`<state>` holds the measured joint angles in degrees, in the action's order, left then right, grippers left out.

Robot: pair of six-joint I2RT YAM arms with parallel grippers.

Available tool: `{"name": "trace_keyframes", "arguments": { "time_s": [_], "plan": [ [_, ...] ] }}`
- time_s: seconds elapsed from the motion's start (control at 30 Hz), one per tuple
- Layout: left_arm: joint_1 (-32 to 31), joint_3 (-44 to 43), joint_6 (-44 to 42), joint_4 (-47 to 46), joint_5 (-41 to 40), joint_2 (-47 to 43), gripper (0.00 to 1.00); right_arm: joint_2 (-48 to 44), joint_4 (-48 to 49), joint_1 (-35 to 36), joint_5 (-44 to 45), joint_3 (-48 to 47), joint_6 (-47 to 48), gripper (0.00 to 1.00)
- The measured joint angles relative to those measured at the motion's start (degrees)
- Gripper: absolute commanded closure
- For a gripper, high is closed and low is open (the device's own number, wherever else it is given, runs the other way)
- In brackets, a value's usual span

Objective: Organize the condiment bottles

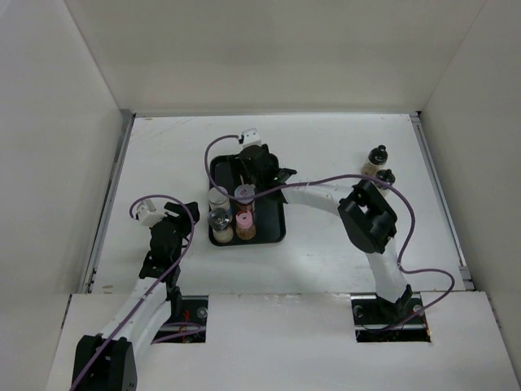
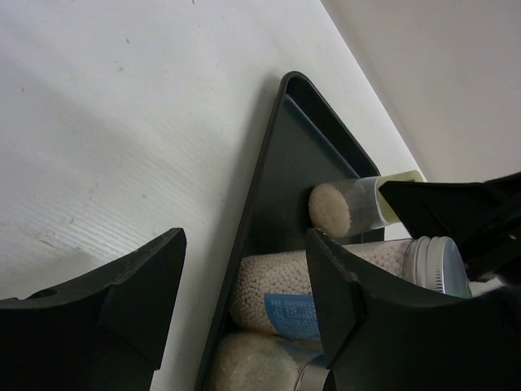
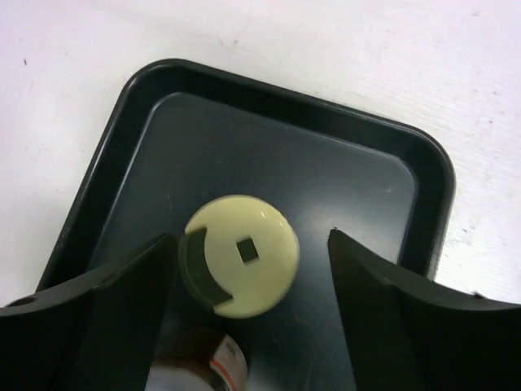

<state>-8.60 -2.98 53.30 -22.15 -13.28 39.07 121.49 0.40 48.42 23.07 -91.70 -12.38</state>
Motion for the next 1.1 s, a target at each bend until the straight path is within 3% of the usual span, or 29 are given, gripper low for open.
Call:
{"name": "trace_keyframes", "arguments": {
  "time_s": [0.17,0.27,0.37,0.43,0.5,0.57,0.67,0.73,0.87,1.1],
  "plan": [
    [0.2,0.0,0.0,0.0,0.1,-0.1,0.41,-8.7,0.3,-0.1,-0.3,4.9,-0.5,0.07],
    [0.3,0.0,0.0,0.0,0.1,-0.1,0.41,-17.9,1.9,-0.9,-0.6,9.7,-1.1,0.12],
    [0.3,0.0,0.0,0.0,0.1,-0.4,0.41,-28.9,5.2,-3.9,-0.2,16.5,-2.3,0.3],
    [0.3,0.0,0.0,0.0,0.1,-0.6,0.41,-36.1,6.8,-7.7,1.6,21.9,-3.6,0.53],
    [0.3,0.0,0.0,0.0,0.2,-0.7,0.41,-42.9,7.5,-12.5,4.5,27.8,-5.3,0.59],
    [0.3,0.0,0.0,0.0,0.2,-0.7,0.41,-48.5,7.3,-17.2,7.9,33.3,-6.8,0.55],
    [0.3,0.0,0.0,0.0,0.2,-0.3,0.41,-53.9,5.5,-23.7,13.0,39.7,-8.7,0.21],
    [0.2,0.0,0.0,0.0,0.1,0.1,0.41,-55.1,3.5,-27.9,16.2,42.2,-9.1,0.07],
    [0.1,0.0,0.0,0.0,0.0,0.2,0.41,-54.2,0.8,-34.6,19.1,45.7,-9.9,0.01],
    [-0.4,0.0,-0.1,-0.1,0.0,0.8,0.41,-46.3,0.0,-38.8,16.3,46.1,-11.7,0.01]
  ]
}}
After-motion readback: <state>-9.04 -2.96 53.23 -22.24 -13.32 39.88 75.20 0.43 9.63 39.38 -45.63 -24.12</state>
